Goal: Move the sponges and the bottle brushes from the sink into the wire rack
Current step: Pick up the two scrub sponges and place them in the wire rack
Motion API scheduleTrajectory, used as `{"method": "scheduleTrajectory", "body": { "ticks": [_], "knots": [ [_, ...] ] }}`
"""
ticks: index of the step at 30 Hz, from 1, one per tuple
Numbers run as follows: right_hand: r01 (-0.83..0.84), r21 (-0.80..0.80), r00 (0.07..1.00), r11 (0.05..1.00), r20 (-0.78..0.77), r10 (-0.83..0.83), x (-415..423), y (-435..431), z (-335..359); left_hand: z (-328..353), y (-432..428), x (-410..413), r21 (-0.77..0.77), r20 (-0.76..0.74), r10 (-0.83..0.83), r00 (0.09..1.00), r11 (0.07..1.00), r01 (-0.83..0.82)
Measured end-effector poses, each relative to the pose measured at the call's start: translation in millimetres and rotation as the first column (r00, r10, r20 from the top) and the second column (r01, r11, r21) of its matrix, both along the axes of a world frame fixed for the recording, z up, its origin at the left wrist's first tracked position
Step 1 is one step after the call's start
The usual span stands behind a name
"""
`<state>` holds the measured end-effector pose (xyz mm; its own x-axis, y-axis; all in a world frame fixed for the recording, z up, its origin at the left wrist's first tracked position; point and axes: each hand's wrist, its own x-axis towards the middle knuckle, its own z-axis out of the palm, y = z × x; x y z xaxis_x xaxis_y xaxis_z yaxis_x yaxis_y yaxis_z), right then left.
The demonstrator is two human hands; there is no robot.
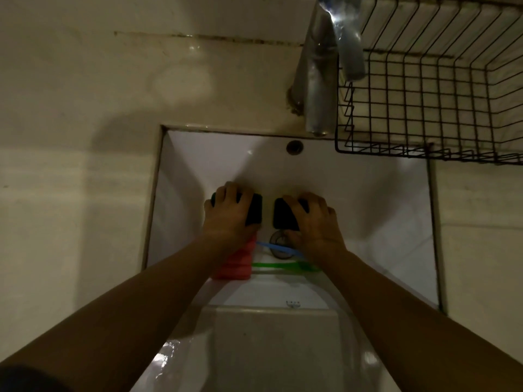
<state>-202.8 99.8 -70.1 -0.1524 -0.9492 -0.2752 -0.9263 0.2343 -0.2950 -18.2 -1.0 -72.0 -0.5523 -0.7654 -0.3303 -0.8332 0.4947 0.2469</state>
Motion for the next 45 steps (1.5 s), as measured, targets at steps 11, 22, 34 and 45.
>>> {"method": "scheduleTrajectory", "body": {
  "ticks": [11, 22, 34, 45],
  "knots": [
    [-0.016, -0.059, 0.999, 0.998, 0.045, 0.019, -4, 7, 39, 40, 4, 7, -0.086, -0.069, -0.061, 0.996, 0.995, 0.055],
    [-0.002, -0.099, 1.0, 0.995, -0.008, 0.001, -3, 23, 100, 103, 10, 14, -0.119, -0.163, -0.062, 0.985, 0.992, 0.043],
    [0.025, -0.201, 0.999, 0.979, -0.031, -0.032, -2, 14, 163, 167, 4, 21, -0.16, -0.188, -0.055, 0.981, 0.987, 0.024],
    [0.002, -0.231, 0.999, 0.973, -0.035, -0.01, -8, 2, 198, 203, -10, 18, -0.192, -0.188, -0.087, 0.978, 0.98, 0.05]
  ]
}}
